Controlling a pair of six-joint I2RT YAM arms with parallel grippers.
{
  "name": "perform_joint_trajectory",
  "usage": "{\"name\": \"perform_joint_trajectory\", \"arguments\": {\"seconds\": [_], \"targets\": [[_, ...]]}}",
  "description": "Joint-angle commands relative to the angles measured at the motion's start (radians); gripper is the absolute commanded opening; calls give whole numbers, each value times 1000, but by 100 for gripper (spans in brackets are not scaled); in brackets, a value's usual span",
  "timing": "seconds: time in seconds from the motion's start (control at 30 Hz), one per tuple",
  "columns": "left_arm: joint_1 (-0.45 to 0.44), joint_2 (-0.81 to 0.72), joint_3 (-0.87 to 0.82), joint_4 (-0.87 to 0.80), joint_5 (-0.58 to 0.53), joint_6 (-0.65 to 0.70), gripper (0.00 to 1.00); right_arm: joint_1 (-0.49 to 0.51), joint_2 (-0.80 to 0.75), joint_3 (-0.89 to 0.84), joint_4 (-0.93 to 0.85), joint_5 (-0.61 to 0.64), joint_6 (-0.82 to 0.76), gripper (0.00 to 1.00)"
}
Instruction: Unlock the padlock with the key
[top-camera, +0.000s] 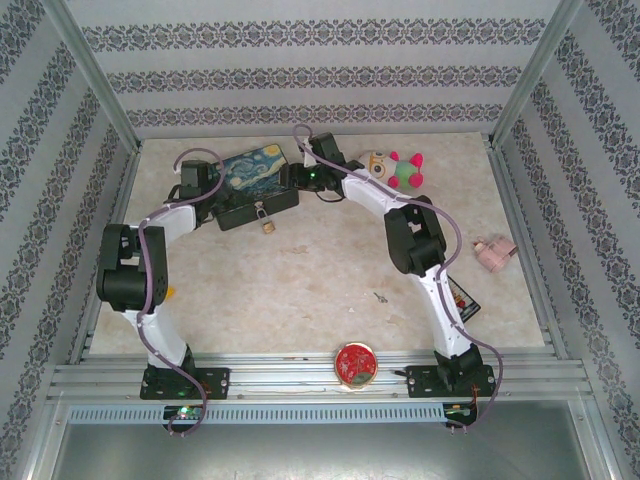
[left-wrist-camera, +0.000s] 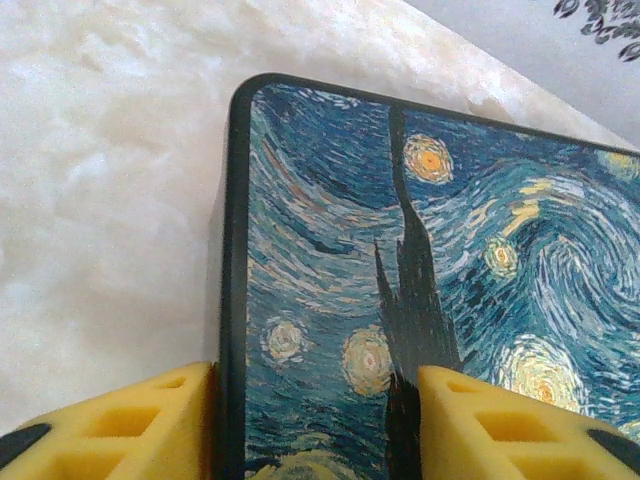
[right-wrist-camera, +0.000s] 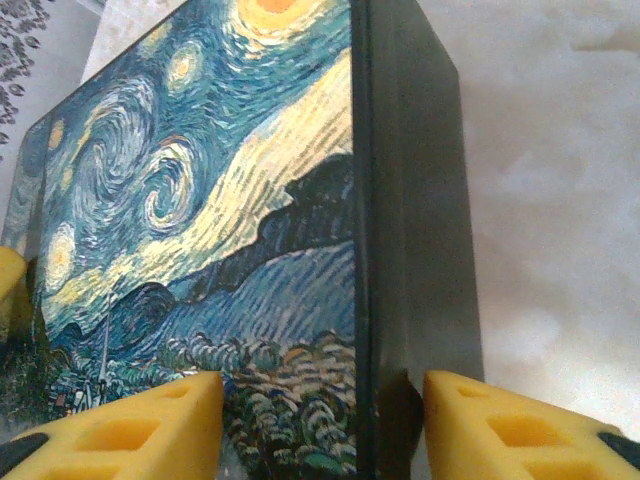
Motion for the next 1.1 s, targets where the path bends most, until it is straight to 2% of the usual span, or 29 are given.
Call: {"name": "perform_joint_trajectory", "arguments": {"seconds": [0.0,0.23,0.43,0.63,0.83,1.07], "targets": [[-58,-39,-90,-27,66,-40,46,41,-81,-119,-31,-31,18,48],[-200,-171,-228,6,-16,-125,43,41,-272,-382,-16,23,49,42],[-362,-290,-333,6,-143,-258,43,41,-454,-659,11,54,97,42],[-467,-416,-419,-29,-255,-387,44,40,-610,-877,14,101,112,42],[-515,-525,-471,-79,-312,-488,43,39,-687,-971,10,132,110,42],[-516,-505,-483,-60,-310,-504,44,38,-659,-938,24,125,112,42]]}}
